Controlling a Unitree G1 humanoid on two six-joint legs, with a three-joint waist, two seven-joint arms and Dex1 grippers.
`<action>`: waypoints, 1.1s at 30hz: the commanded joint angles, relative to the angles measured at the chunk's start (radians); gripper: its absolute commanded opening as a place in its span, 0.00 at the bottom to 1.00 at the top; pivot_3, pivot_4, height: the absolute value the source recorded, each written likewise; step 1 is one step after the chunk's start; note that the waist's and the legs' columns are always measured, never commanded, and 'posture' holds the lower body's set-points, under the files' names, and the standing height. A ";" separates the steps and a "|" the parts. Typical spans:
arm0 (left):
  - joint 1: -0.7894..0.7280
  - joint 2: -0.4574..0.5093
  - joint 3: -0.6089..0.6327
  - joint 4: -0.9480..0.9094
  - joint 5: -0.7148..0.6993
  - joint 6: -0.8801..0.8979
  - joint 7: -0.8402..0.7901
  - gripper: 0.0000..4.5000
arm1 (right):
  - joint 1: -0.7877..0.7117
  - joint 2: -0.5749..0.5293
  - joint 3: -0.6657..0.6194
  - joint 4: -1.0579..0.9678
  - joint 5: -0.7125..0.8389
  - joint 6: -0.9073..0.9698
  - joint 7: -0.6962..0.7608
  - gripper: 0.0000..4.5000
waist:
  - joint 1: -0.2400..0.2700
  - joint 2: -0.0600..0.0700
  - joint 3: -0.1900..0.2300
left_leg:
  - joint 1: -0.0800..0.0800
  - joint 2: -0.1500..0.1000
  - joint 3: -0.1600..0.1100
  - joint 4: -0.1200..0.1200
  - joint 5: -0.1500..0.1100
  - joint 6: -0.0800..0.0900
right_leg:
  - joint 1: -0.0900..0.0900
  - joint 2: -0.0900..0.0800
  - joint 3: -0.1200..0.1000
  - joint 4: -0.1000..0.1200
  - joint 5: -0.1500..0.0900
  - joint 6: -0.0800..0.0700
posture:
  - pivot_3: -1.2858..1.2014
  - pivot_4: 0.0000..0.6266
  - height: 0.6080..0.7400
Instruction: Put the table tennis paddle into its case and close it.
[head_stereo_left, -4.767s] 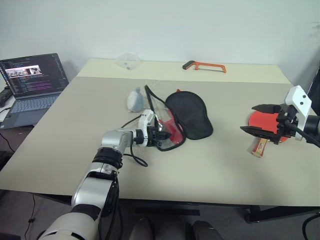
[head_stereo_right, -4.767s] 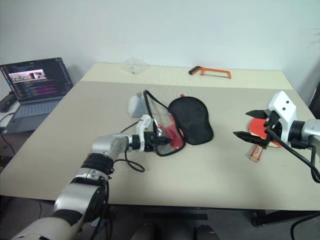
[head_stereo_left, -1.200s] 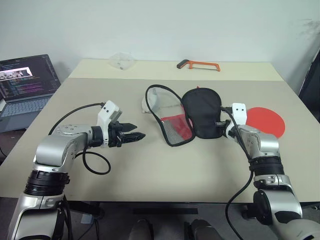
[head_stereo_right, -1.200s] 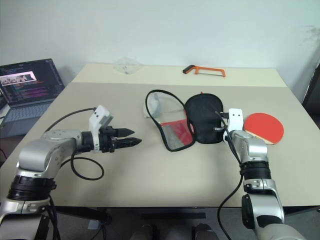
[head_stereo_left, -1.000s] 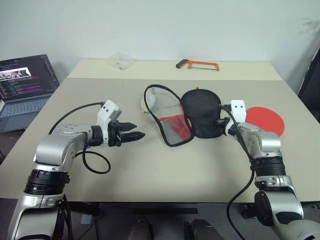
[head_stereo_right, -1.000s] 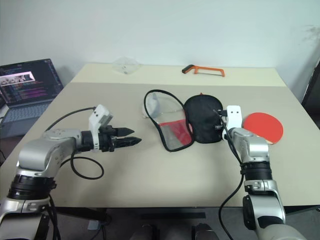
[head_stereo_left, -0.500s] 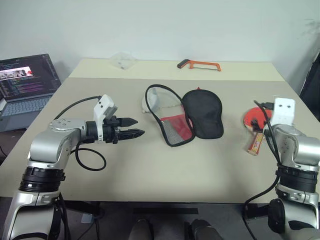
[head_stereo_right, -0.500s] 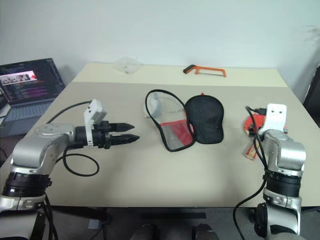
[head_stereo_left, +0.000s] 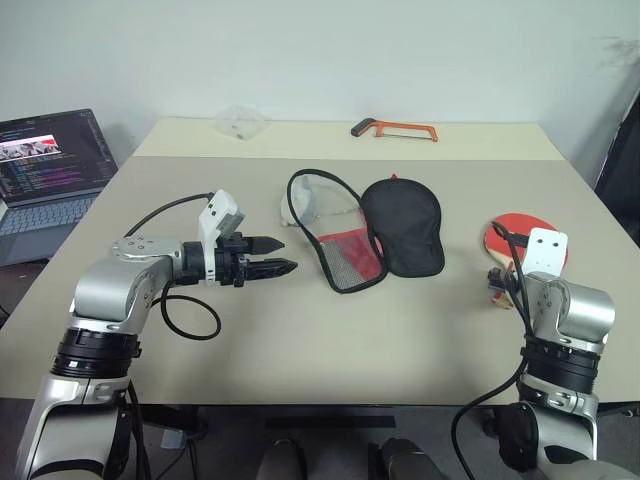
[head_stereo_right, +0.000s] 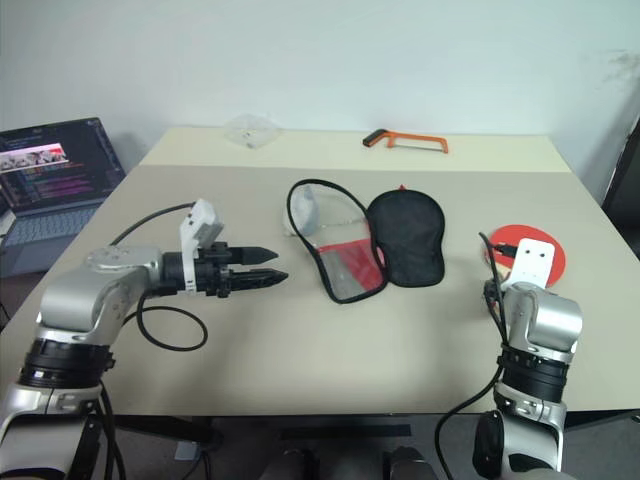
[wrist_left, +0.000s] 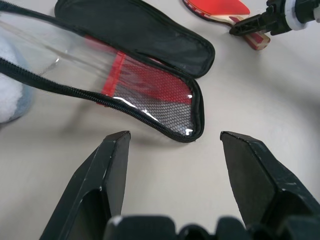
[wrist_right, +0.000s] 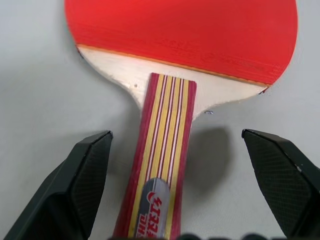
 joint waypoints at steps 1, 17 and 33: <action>-0.019 0.009 0.011 -0.032 -0.009 -0.004 -0.003 0.70 | -0.010 -0.004 -0.005 0.054 -0.027 -0.054 -0.021 0.87 | 0.000 -0.001 0.000 | 0.000 0.000 0.000 0.000 0.000 0.000 | 0.000 0.000 0.000 0.000 0.000 0.000 | 0.52 0.24 1.00; 0.019 0.032 0.038 -0.060 -0.017 0.014 0.024 0.70 | -0.246 0.000 0.144 0.090 -0.025 -0.236 0.006 0.22 | -0.017 0.000 0.000 | -0.008 0.000 0.000 -0.001 0.001 0.002 | -0.009 0.000 0.001 0.002 0.001 0.000 | 0.52 0.24 1.00; 0.070 0.030 0.052 -0.126 -0.035 0.048 0.057 0.70 | -0.247 0.191 0.298 0.110 0.030 -0.152 0.110 0.22 | -0.009 0.000 0.000 | -0.012 0.000 -0.002 0.000 0.001 0.002 | -0.011 0.000 -0.003 0.001 0.001 -0.001 | 0.52 0.24 1.00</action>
